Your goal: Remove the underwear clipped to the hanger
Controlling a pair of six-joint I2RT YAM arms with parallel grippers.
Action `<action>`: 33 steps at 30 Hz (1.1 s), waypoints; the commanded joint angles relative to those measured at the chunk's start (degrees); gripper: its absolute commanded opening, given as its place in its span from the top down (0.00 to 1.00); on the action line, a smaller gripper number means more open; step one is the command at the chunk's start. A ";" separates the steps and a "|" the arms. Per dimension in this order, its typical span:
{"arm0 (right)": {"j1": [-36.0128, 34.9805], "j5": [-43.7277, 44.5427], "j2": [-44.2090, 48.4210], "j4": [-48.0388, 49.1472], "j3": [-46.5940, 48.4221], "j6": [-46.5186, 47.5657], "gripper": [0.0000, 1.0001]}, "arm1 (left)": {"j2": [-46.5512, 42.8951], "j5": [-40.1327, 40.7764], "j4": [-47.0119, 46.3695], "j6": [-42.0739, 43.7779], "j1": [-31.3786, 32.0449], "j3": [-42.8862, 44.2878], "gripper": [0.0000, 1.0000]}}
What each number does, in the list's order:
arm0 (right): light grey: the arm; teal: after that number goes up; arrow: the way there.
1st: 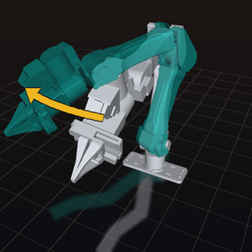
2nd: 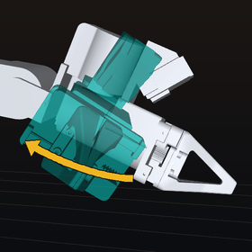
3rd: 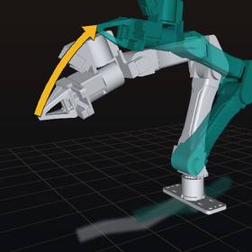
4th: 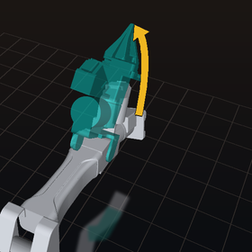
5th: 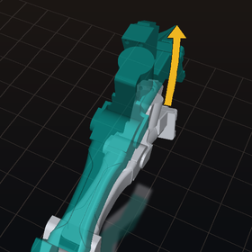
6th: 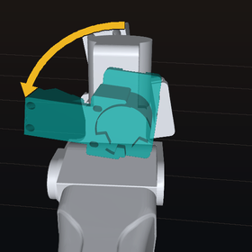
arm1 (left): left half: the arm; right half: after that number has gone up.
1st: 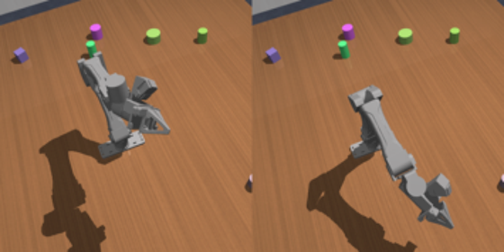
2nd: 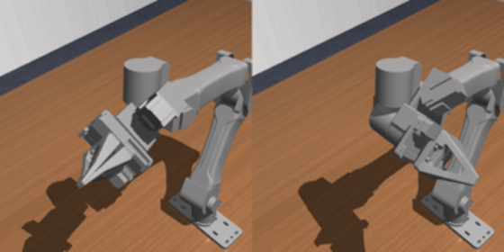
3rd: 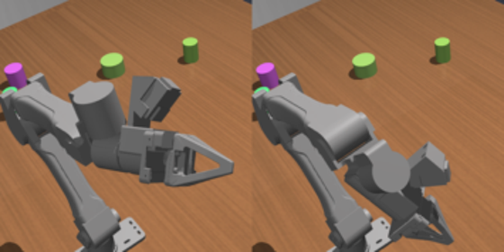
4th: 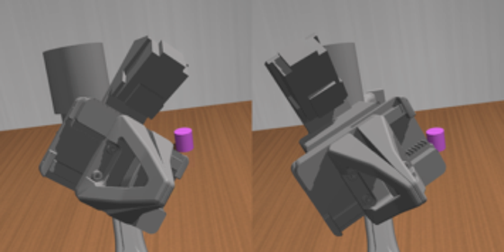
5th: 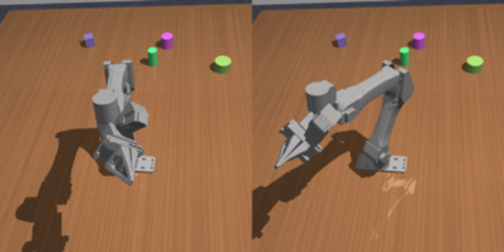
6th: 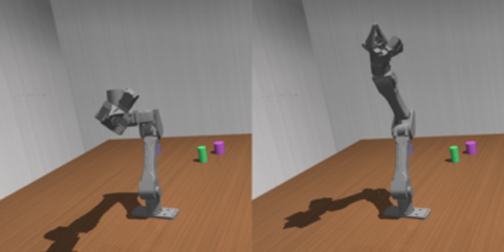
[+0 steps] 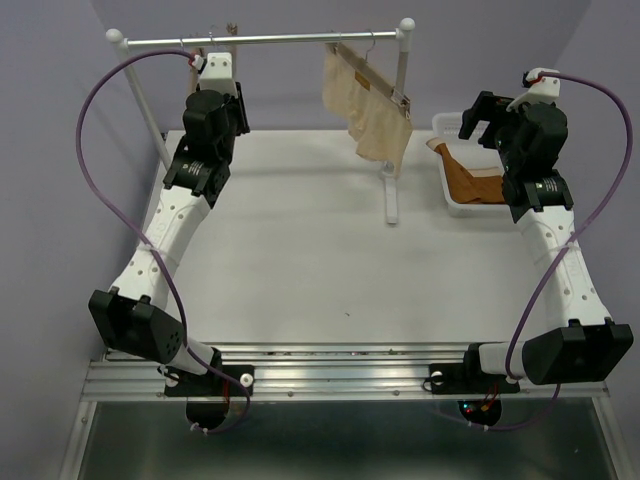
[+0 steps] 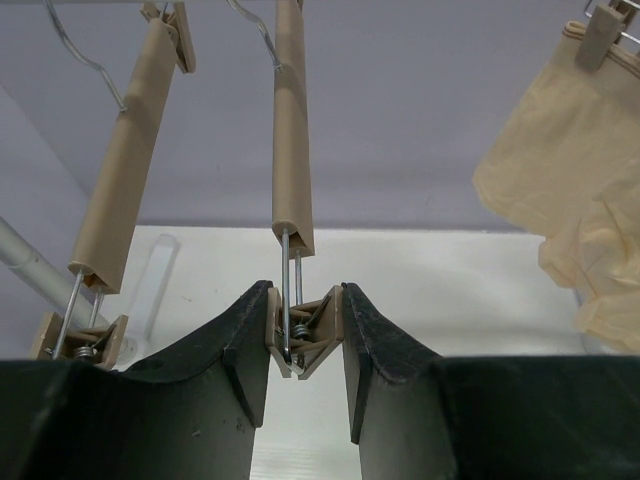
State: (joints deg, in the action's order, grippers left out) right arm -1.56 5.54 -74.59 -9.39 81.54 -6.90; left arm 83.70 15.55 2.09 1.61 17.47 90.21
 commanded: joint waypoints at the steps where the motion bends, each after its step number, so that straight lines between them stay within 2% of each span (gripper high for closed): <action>1: 0.24 0.35 1.37 3.15 -0.41 1.18 0.00 | -1.35 -2.62 -4.72 2.43 -1.65 -1.35 1.00; 9: 0.24 0.79 1.64 3.15 -0.50 1.45 0.00 | -2.92 -8.42 -6.39 5.42 -4.03 -5.74 1.00; 18: 0.24 0.79 2.52 3.41 -0.94 1.53 0.00 | -5.74 -9.83 -5.69 5.78 -4.29 -8.12 1.00; 22: 0.24 -0.09 2.52 3.50 -1.03 1.36 0.00 | -6.62 -14.67 -2.18 4.99 -4.29 -6.20 1.00; 27: 0.24 -1.76 2.52 3.50 -1.03 0.83 0.00 | -5.48 -10.81 3.70 1.04 -4.29 -1.36 0.95; 30: 0.24 -2.81 2.60 3.59 -1.12 0.66 0.00 | -5.74 -8.08 4.94 -0.64 -4.29 -0.74 0.81; 31: 0.24 -3.16 2.60 3.50 -1.12 0.74 0.00 | -6.26 -8.08 3.64 -0.99 -4.29 -1.44 0.09; 32: 0.24 -3.34 2.78 3.50 -1.12 0.66 0.00 | -6.70 -8.69 3.54 -1.08 -4.29 -1.79 0.01; 33: 0.24 -3.78 2.95 3.50 -1.12 0.66 0.00 | -7.49 -9.83 3.10 -0.99 -4.29 -2.32 0.01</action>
State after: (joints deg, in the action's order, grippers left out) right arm -1.56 3.66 -73.82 -8.60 80.60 -6.26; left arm 79.55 5.87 6.81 2.24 13.39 86.50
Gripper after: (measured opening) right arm 0.998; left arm 0.655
